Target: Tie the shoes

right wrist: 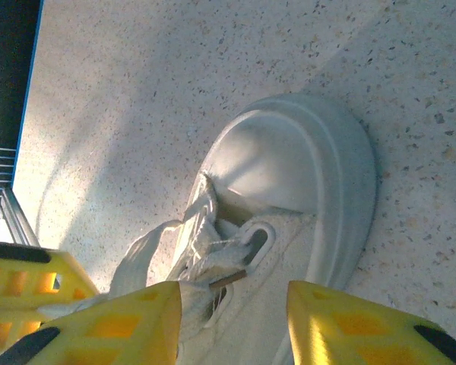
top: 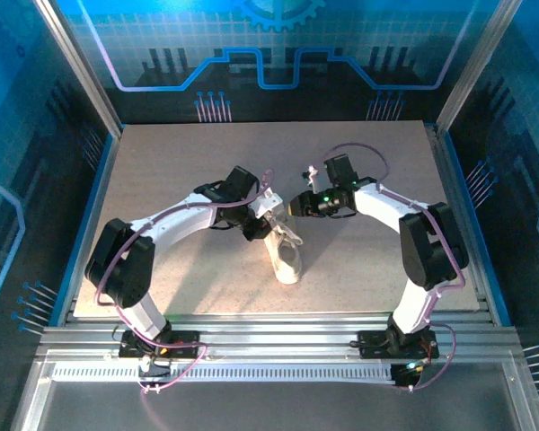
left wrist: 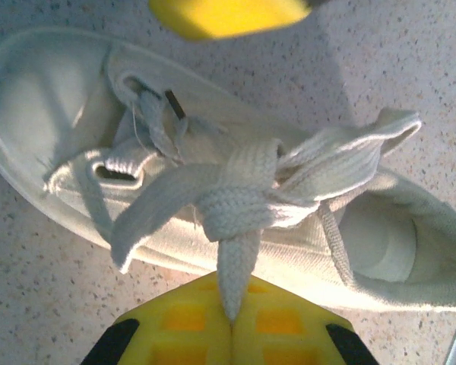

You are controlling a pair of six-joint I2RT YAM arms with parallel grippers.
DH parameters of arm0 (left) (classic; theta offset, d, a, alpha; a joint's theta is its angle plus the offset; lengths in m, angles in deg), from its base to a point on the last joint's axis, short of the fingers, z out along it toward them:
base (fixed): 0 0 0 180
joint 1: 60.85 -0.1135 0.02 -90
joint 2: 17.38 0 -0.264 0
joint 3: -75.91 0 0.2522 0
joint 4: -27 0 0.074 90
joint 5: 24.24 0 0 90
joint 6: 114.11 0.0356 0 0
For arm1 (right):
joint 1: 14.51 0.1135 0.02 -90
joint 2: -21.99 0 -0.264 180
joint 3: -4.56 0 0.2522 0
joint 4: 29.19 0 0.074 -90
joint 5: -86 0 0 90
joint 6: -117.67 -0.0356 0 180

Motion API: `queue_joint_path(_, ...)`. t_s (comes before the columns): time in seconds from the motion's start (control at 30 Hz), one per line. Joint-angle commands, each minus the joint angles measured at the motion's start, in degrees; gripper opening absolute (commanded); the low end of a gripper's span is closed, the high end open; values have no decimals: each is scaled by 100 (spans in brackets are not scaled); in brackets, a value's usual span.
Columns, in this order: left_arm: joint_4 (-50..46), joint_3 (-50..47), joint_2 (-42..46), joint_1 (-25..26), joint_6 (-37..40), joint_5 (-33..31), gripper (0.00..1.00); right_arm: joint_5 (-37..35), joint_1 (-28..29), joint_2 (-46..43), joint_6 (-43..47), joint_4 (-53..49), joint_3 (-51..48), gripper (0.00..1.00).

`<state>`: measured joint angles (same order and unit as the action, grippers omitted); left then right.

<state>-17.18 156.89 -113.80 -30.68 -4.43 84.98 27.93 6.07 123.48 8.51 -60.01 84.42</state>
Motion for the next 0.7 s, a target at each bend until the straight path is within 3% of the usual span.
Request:
queue_joint_path(0.0, -414, 245, -129, 24, 42, -20, 0, 108, -47, -362, 313, 4, -163, 41)
queue_joint_path(0.27, -323, 373, -199, 10, -187, 101, 0, 289, 341, -930, 1032, 37, -562, 43)
queue_joint_path(0.67, -465, 494, -265, -97, -430, 510, 0, 281, 735, -575, 1435, 403, -675, 50)
